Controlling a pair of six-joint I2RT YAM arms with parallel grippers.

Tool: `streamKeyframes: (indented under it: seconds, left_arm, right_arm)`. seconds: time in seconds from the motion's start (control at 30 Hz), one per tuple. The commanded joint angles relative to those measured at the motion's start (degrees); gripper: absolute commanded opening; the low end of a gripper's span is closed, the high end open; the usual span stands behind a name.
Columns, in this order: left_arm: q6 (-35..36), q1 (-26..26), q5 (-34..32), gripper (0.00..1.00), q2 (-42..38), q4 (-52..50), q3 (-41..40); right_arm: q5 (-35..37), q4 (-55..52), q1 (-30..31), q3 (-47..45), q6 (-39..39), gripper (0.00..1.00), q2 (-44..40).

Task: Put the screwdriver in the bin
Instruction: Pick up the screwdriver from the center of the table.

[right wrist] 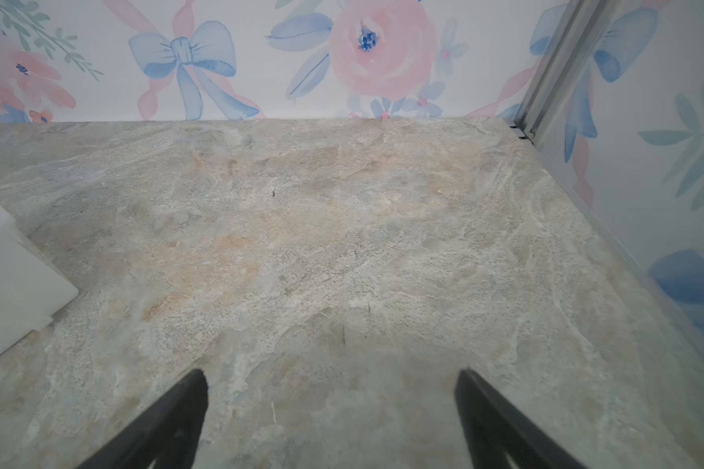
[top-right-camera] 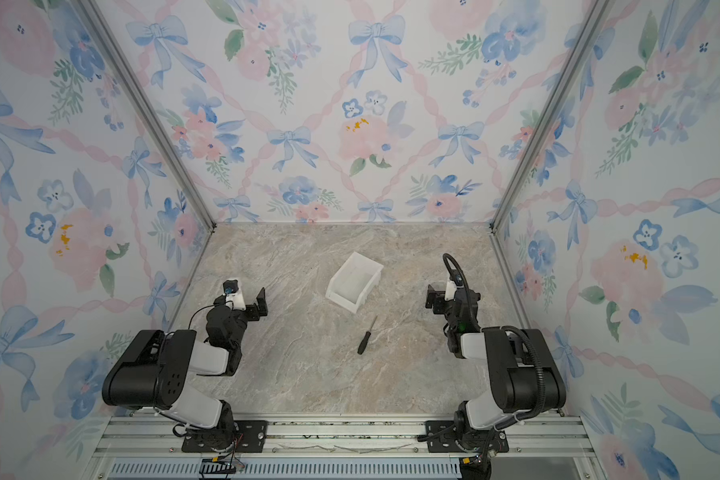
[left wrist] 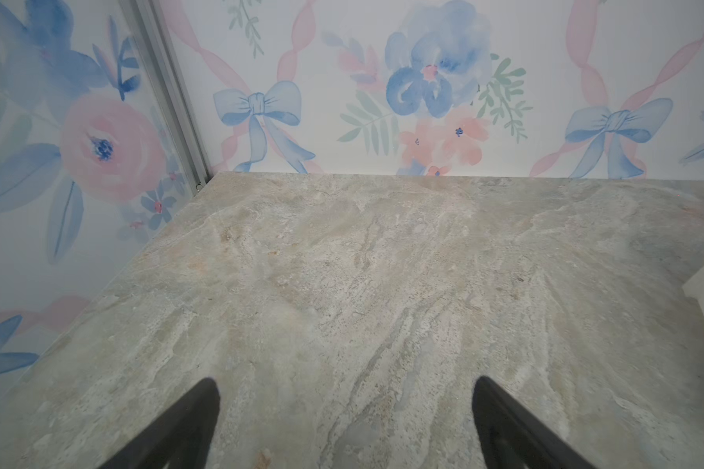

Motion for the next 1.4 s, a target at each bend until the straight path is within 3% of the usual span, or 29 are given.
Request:
streamKeyframes:
  seconds: [0.0, 0.87, 1.13, 1.2, 1.27, 1.37]
  left_arm:
    - [1.0, -0.5, -0.5, 0.98, 0.6, -0.1, 0.7]
    - [2.1, -1.4, -1.5, 0.98, 0.6, -0.8, 1.1]
    - [3.2, -1.6, 1.2, 0.98, -0.2, -3.5, 2.3]
    - [3.8, -1.7, 2.4, 0.98, -1.4, -6.5, 3.4]
    - [4.4, -1.8, 3.8, 0.98, -3.3, -14.1, 6.5]
    - [5.2, -1.8, 5.7, 0.98, -5.0, -27.0, 12.9]
  right_arm:
    - [-0.1, 1.3, -0.2, -0.1, -0.7, 0.97, 0.3]
    - [-0.4, 1.3, -0.4, -0.1, -0.5, 0.97, 0.3]
    - [-0.6, 1.1, -0.7, 0.0, -0.4, 0.97, 0.3]
    - [-0.2, 1.4, -0.6, -0.2, -0.3, 0.97, 0.2]
    - [6.4, -0.2, 0.5, 0.5, 0.8, 0.97, -0.5]
    - [10.7, -10.2, 1.1, 4.7, 1.4, 0.97, -3.6]
